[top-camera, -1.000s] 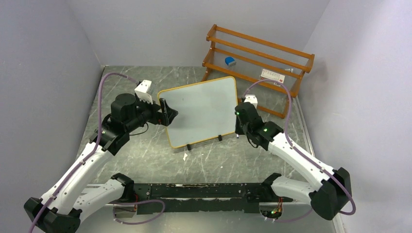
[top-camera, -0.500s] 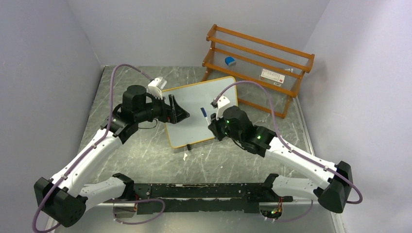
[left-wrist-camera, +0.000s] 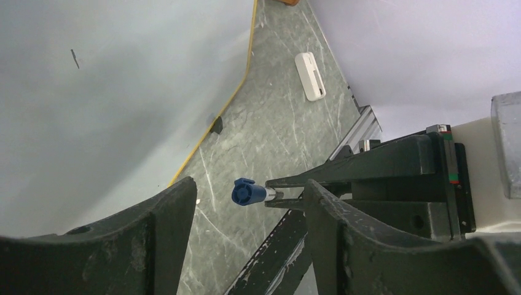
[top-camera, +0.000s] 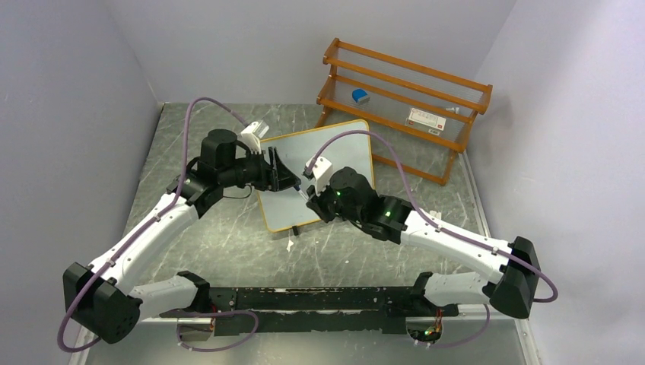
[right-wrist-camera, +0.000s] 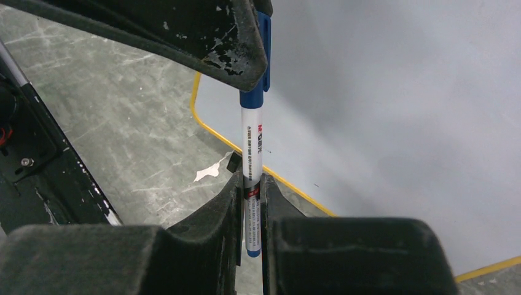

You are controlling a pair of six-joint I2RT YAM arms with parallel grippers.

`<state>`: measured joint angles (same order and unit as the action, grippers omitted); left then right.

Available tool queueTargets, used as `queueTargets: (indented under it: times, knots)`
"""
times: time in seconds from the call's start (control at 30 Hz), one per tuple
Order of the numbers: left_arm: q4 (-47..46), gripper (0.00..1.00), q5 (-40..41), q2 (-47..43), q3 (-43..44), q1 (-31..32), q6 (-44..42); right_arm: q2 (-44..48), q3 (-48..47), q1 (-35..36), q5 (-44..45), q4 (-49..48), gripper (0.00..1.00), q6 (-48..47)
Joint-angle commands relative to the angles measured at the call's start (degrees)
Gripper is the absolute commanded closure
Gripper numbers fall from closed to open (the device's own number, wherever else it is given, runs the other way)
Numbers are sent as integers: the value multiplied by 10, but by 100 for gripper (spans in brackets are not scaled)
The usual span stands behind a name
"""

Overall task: Write a sentence on the whiteboard
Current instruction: Open the whiteboard marker at the center of the board.

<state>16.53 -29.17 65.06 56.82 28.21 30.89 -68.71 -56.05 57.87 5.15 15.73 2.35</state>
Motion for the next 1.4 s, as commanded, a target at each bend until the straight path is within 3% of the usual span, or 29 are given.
queueTargets:
  times: [0.0, 0.37, 0.47, 0.57, 0.63, 0.8, 1.03, 1.17, 1.37]
  knots:
    - [-5, 35, -16, 2, 21, -4, 5, -2, -12, 8, 9, -27, 100, -26]
    - [-11, 57, -39, 25, 9, -3, 17, -13, -2, 19, 23, -54, 100, -44]
    - [-6, 71, -41, 29, 14, -4, 16, -18, 0, 21, 31, -57, 100, -47]
    - [-4, 94, -36, 24, 14, -3, 21, -17, 6, 22, 39, -66, 100, -48]
    - [-11, 95, -25, 15, 8, -4, 33, -16, 11, 22, 40, -72, 100, -43]
    - [-59, 95, 1, -22, -34, -8, 91, 5, 49, 16, 46, -118, 75, -15]
    - [-155, 95, 36, -94, -115, -28, 221, 82, 127, -78, -95, -243, 44, 103]
    - [-229, 95, 64, -139, -159, -28, 289, 122, 178, -147, -194, -333, 32, 193]
    - [-349, 95, 97, -179, -229, -28, 389, 130, 213, -159, -226, -426, 22, 280]
